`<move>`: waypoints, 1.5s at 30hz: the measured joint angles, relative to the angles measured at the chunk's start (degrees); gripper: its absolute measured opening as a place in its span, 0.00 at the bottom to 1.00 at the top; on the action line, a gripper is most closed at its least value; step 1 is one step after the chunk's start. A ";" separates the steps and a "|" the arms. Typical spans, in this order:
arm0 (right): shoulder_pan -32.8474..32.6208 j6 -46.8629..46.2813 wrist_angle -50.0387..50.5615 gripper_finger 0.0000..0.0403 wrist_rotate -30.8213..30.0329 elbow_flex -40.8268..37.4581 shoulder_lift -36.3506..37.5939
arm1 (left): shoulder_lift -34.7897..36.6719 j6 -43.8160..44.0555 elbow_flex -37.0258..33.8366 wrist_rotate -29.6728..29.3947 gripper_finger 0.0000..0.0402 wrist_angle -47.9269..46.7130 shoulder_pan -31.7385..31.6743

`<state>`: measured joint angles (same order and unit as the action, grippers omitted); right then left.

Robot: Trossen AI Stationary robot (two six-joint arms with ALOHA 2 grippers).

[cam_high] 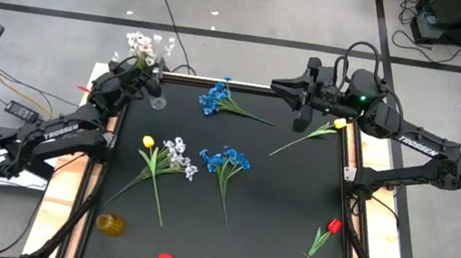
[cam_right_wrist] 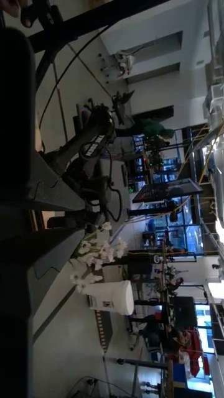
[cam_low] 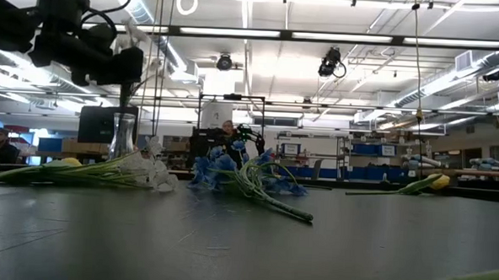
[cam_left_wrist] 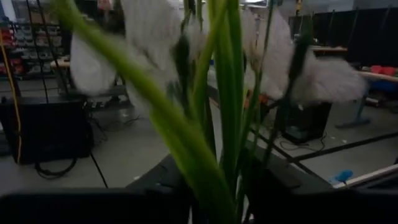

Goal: Sort flowers into vase by color
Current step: Put the right white flowers into the transparent vase

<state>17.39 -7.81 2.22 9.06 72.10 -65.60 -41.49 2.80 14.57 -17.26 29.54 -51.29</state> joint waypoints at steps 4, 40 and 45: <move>0.00 0.00 0.00 0.16 0.00 0.00 -0.01 | -0.93 1.59 0.05 -0.38 0.44 1.17 0.00; 0.00 0.00 0.00 0.16 0.00 0.00 -0.01 | -0.81 5.43 17.65 3.81 0.91 -42.01 -1.68; 0.00 0.00 0.00 0.16 0.00 0.00 -0.02 | -0.87 5.63 22.46 5.59 0.91 -50.68 -1.68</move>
<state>17.39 -7.81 2.22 9.06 72.10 -65.63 -42.36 8.43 37.03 -11.67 -21.14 -52.97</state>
